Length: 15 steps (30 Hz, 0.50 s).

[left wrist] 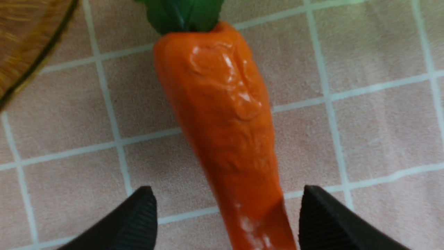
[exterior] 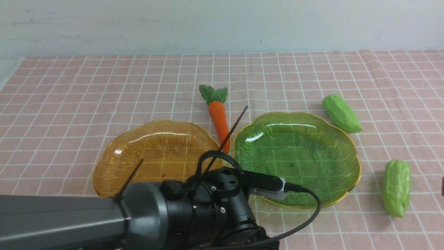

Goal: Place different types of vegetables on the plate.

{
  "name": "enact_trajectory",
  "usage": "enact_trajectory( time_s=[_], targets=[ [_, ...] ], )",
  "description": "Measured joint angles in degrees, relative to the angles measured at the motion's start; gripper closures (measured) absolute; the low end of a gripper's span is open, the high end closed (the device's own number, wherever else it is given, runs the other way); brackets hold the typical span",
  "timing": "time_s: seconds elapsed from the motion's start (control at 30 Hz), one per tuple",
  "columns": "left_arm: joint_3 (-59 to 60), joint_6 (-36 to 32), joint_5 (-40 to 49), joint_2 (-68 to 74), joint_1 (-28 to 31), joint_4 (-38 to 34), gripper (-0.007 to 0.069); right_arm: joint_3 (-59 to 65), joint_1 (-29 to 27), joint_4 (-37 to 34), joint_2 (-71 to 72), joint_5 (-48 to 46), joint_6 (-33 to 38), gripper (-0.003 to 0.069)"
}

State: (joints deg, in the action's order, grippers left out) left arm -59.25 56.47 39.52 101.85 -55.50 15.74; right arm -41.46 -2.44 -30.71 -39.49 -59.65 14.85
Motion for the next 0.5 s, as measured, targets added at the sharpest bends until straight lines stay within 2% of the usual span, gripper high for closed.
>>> enact_trajectory(
  time_s=[0.17,0.23,0.37,0.4,0.5],
  targets=[
    [-0.3,0.8,-1.4,3.9,0.0,-0.5,0.0148,0.0,0.0,-0.7,0.0,-0.1,1.2,0.0676],
    [-0.7,0.4,-1.4,4.1,0.0,-1.9,0.0208,0.0,0.0,-0.9,0.0,-0.1,1.4,0.0676],
    [-0.8,-3.4,-1.2,3.8,0.0,-4.5,0.0419,0.0,0.0,-1.1,0.0,-0.6,1.8,0.0676],
    [-0.7,-5.3,-0.1,3.4,0.0,-5.5,0.0444,0.0,0.0,-1.1,0.0,-0.8,1.8,0.0676],
    [-0.5,-7.9,2.7,1.9,0.0,-7.3,0.0448,0.0,0.0,-1.1,0.0,-1.3,1.8,0.0676]
  ],
)
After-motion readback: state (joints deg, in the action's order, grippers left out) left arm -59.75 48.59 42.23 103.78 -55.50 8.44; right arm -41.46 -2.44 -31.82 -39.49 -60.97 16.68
